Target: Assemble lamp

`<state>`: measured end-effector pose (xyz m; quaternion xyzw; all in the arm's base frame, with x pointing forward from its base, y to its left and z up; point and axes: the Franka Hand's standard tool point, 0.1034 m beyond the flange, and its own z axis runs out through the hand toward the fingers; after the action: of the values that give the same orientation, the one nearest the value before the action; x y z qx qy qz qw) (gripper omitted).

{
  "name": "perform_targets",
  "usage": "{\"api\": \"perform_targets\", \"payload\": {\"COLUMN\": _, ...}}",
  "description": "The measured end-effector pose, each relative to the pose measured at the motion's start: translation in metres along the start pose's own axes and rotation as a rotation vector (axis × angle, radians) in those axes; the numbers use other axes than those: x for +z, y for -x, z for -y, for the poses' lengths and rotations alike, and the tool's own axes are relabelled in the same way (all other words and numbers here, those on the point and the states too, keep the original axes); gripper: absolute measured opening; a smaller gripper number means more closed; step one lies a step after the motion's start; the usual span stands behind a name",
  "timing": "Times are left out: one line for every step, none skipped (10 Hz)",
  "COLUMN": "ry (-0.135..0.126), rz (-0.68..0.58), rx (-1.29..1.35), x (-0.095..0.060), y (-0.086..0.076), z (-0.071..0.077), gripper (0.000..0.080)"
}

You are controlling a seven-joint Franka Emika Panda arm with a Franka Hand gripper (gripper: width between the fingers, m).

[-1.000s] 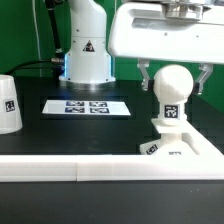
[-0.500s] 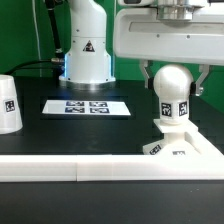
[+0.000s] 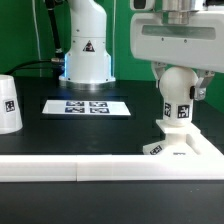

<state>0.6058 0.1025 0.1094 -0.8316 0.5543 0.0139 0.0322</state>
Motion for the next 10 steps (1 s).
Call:
{"api": "perform_targets", "payload": {"ry": -0.008, "rz": 0.019, "rx": 0.087, "x": 0.001, "y": -0.001, "z": 0.0, "gripper": 0.0579}}
{"api": "perform_targets", "payload": {"ry": -0.013, "rz": 0.032, "rx": 0.154, "x": 0.001, "y": -0.002, "z": 0.0, "gripper": 0.0579}}
{"api": "perform_targets", "payload": {"ry": -0.017, "rz": 0.047, "rx": 0.236, "x": 0.001, "y": -0.001, "z": 0.001, "gripper": 0.0579}}
{"api": "perform_targets", "payload": {"ry": -0.018, "rz": 0.051, "rx": 0.289, "x": 0.001, "y": 0.0, "z": 0.001, "gripper": 0.0579}}
{"api": "perform_targets", "payload": {"ry": -0.018, "rz": 0.051, "rx": 0.267, "x": 0.001, "y": 0.0, "z": 0.001, "gripper": 0.058}}
{"api": "perform_targets", "payload": {"ry": -0.019, "rz": 0.051, "rx": 0.243, "x": 0.002, "y": 0.0, "z": 0.001, "gripper": 0.058}}
{"api": "perform_targets", "payload": {"ry": -0.015, "rz": 0.045, "rx": 0.223, "x": 0.002, "y": 0.001, "z": 0.001, "gripper": 0.068}}
{"api": "perform_targets", "payload": {"ry": -0.004, "rz": 0.012, "rx": 0.11, "x": 0.001, "y": 0.005, "z": 0.001, "gripper": 0.068}}
{"api": "perform_targets", "payload": {"ry": -0.002, "rz": -0.011, "rx": -0.04, "x": 0.001, "y": 0.008, "z": 0.003, "gripper": 0.0695}}
{"api": "perform_targets", "payload": {"ry": -0.005, "rz": -0.014, "rx": -0.148, "x": -0.001, "y": 0.01, "z": 0.003, "gripper": 0.0698}}
